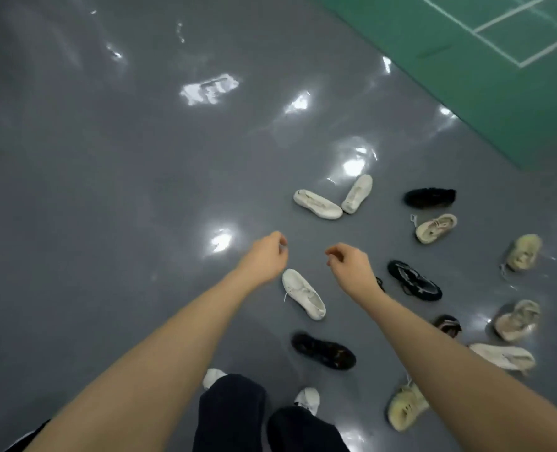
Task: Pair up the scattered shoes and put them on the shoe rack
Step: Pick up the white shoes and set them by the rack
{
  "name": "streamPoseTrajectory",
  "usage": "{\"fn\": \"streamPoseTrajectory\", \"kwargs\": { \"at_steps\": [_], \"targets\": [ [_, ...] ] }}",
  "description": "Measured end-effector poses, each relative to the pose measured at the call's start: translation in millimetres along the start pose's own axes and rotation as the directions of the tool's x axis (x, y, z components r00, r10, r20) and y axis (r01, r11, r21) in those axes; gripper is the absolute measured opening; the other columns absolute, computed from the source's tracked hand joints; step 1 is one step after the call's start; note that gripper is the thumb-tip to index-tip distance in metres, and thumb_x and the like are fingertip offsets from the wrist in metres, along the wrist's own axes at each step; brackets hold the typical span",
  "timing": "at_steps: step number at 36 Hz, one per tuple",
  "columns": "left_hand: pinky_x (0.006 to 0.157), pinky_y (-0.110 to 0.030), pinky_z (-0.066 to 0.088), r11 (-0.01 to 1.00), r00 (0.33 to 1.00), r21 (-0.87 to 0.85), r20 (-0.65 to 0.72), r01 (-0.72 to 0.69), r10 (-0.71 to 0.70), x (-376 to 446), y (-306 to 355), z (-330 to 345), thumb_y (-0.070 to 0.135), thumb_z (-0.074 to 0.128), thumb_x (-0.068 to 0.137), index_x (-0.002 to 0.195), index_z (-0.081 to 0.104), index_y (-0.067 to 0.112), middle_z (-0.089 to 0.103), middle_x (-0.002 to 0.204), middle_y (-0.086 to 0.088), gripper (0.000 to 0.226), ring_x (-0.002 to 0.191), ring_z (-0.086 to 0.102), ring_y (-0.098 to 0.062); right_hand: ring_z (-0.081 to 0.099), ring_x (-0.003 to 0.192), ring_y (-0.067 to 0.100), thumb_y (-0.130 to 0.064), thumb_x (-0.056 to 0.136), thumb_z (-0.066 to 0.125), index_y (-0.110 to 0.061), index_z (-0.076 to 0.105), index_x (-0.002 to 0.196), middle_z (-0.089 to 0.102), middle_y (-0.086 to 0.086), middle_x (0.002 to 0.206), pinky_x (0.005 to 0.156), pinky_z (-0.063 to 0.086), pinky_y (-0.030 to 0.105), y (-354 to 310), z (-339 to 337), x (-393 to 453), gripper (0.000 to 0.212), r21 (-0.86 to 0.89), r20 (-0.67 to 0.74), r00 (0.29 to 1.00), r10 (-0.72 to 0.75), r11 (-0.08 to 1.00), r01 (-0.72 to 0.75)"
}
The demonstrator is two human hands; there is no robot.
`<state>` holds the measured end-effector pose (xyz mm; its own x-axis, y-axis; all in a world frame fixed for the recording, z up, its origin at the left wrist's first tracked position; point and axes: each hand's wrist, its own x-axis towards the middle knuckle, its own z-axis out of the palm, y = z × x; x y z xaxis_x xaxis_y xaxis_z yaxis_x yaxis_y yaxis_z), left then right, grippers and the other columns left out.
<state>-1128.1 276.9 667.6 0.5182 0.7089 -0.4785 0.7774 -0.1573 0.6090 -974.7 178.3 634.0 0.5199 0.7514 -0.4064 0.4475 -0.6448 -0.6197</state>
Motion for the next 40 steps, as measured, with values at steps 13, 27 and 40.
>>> {"fn": "streamPoseTrajectory", "kwargs": {
  "at_steps": [13, 27, 40],
  "targets": [
    [0.087, -0.035, 0.048, 0.966, 0.971, 0.211, 0.215, -0.147, 0.101, 83.0, 63.4, 113.3, 0.019, 0.04, 0.096, 0.121, 0.052, 0.01, 0.061, 0.116, -0.008, 0.029, 0.104, 0.057, -0.026, 0.063, 0.078, 0.024, -0.018, 0.09, 0.047, -0.016, 0.065, 0.105, 0.07, 0.006, 0.088, 0.072, 0.052, 0.035, 127.8, -53.3, 27.9, 0.024, 0.07, -0.121, 0.959, 0.255, 0.966, -0.248],
    [0.092, -0.04, 0.047, 0.943, 0.939, 0.283, 0.335, -0.174, 0.073, 209.7, -11.2, 170.5, 0.016, 0.038, 0.094, 0.122, 0.05, 0.009, 0.058, 0.119, -0.008, 0.031, 0.109, 0.054, -0.025, 0.059, 0.096, 0.021, -0.023, 0.092, 0.05, -0.013, 0.063, 0.108, 0.066, 0.002, 0.099, 0.086, 0.049, 0.037, 182.4, 41.8, 127.6, 0.023, 0.173, -0.048, 0.922, 0.384, 0.912, -0.371],
    [0.086, -0.038, 0.047, 0.953, 0.928, 0.298, 0.367, -0.051, -0.065, 281.9, -157.4, 287.4, 0.019, 0.041, 0.095, 0.127, 0.046, 0.011, 0.056, 0.123, -0.008, 0.033, 0.109, 0.054, -0.026, 0.06, 0.097, 0.02, -0.03, 0.093, 0.051, -0.013, 0.063, 0.102, 0.065, 0.002, 0.1, 0.087, 0.049, 0.038, 294.8, 197.8, 201.8, 0.023, 0.098, 0.104, 0.898, 0.427, 0.895, -0.436]
  ]
}}
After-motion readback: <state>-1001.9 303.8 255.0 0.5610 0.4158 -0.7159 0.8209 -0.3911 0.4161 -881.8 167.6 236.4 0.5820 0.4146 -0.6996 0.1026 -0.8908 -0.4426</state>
